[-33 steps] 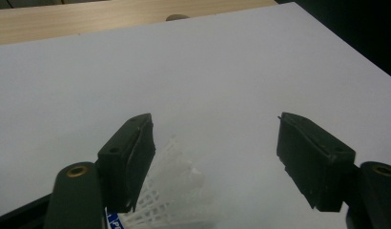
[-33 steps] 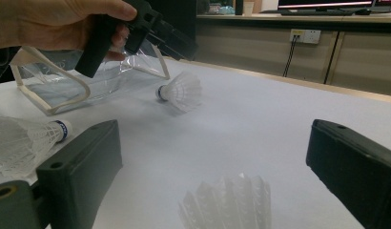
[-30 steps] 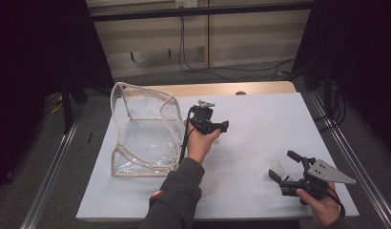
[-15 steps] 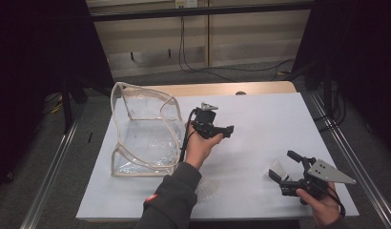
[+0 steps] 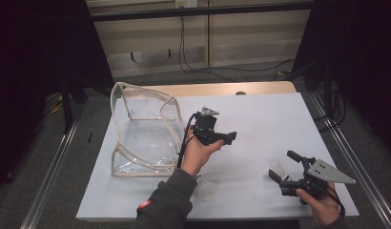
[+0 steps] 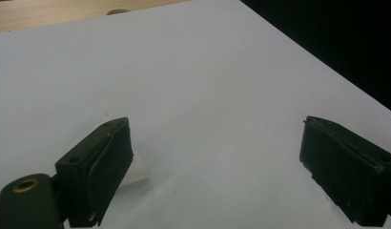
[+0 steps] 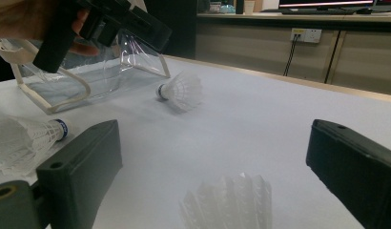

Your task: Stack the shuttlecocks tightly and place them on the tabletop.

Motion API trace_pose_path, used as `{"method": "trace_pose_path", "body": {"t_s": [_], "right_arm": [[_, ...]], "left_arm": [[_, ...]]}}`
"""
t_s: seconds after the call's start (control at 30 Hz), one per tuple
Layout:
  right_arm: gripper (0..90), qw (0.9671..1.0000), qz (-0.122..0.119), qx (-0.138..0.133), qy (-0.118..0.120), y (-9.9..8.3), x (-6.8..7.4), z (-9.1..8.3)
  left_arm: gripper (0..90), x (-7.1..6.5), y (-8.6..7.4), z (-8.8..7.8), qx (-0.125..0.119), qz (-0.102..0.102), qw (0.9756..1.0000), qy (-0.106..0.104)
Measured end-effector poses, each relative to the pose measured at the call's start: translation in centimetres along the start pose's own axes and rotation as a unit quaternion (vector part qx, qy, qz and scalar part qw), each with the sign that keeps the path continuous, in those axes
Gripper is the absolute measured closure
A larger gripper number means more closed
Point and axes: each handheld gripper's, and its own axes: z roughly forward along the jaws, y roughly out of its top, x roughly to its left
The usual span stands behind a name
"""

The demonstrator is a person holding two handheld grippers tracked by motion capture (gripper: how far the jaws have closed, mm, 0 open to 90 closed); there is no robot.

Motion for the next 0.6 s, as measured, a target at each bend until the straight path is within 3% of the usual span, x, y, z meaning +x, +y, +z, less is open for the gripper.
{"method": "trace_pose_path", "body": {"t_s": [0.6], "right_arm": [[4.1, 1.0000, -0.002, -0.001, 0.001, 0.0, 0.0, 0.1]], "left_arm": [[6.4, -1.1, -1.4, -1.9, -0.001, 0.012, 0.9984, -0.054]]}}
